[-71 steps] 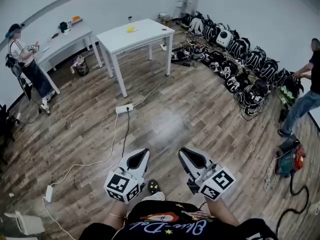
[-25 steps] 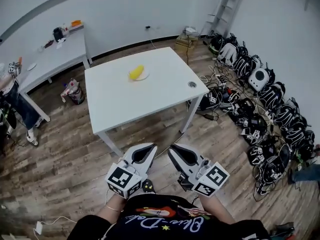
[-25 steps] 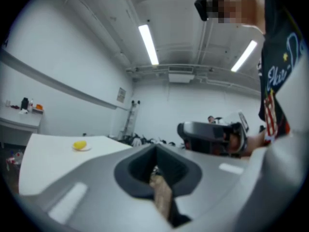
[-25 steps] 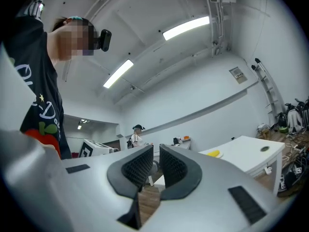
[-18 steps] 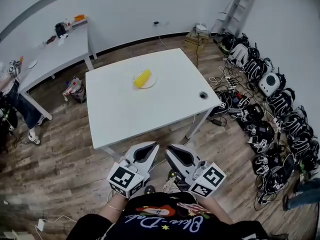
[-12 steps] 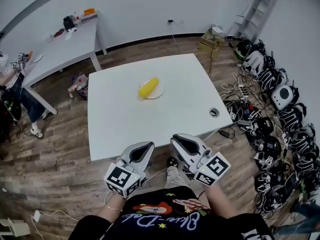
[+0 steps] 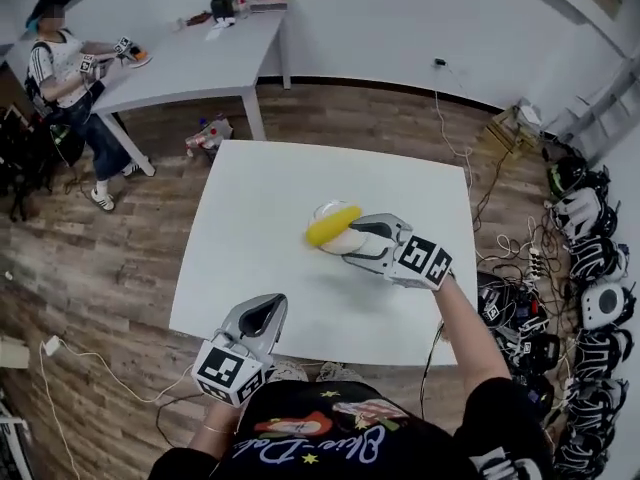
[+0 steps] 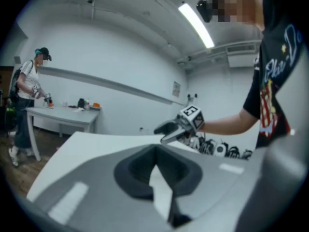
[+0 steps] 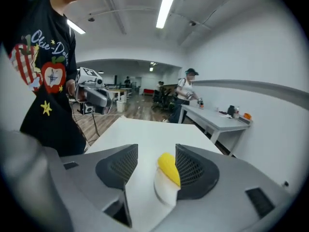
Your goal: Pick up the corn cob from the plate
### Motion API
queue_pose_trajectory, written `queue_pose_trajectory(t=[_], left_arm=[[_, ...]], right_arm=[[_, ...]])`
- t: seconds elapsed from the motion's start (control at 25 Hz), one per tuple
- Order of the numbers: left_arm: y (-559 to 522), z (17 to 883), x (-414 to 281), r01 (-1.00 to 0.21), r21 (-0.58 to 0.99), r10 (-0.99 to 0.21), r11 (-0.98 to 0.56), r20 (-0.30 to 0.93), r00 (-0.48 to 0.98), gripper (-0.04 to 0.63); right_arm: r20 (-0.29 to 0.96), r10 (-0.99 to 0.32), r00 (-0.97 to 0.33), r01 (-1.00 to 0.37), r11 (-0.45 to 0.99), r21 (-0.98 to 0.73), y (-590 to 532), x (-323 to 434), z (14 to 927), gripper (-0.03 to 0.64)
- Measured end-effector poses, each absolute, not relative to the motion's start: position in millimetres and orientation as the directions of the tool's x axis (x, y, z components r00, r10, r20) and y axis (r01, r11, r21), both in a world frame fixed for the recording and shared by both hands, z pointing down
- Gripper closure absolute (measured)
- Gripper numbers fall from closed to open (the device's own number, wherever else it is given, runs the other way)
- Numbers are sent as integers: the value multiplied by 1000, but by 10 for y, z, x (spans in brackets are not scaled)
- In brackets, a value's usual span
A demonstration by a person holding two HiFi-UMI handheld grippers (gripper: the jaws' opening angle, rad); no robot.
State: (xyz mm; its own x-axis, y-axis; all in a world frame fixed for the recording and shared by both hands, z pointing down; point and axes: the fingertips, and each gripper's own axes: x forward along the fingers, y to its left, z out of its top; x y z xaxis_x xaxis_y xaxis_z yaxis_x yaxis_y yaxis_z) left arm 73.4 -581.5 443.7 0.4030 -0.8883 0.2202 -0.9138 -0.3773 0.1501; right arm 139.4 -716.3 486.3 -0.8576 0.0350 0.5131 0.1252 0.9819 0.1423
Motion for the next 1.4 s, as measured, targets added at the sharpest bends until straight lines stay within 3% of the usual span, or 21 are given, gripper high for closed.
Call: queue_pose_trajectory(t=[0.12,0.28,0.52,0.68,0.8,0.96,1.12,1.2,1.32,1.4], left_arm=[[-5766,4584,442,-949,174,-912,-262,276,302,598],[-5793,4575,152,-973,165,-935,-161,290,204,598],[-5725,4585,-78,-994,47,-935,-99,338,109,598],[-5625,4650,-233,-995,94,-932,-41,356,72,598],[-5548,4658,-284,-996,91,-934,-16,353,48,598],[-5506,4666,-383,-995,100,-936,-14,348,48,598],[-5550,4633,-447,-994,101,-940,-49,330,80,598],[-5616,4610,-450,-992,101,-944,-77,314,105,598],[-5758,4588,-425,-985,101,-943,-139,290,163,598],[-5895,4541,-371,-975,88,-937,-202,274,218,598]], right_arm=[[618,146,-772,295,944,145,-7433,1116,5146,372],[743,164,-649,427,886,178,-7735,808,5523,364],[876,274,-396,619,784,35,-7704,746,6039,359],[932,246,-267,697,717,10,-7722,765,6291,359],[933,270,-240,671,741,-41,-7748,795,6373,360],[930,232,-284,614,790,-10,-7783,749,6360,359],[870,140,-472,462,880,109,-7799,667,6180,360],[777,104,-621,308,944,121,-7752,637,5916,360],[526,30,-850,68,996,52,-7585,592,5331,360],[355,-5,-935,6,999,32,-7395,599,4928,360]])
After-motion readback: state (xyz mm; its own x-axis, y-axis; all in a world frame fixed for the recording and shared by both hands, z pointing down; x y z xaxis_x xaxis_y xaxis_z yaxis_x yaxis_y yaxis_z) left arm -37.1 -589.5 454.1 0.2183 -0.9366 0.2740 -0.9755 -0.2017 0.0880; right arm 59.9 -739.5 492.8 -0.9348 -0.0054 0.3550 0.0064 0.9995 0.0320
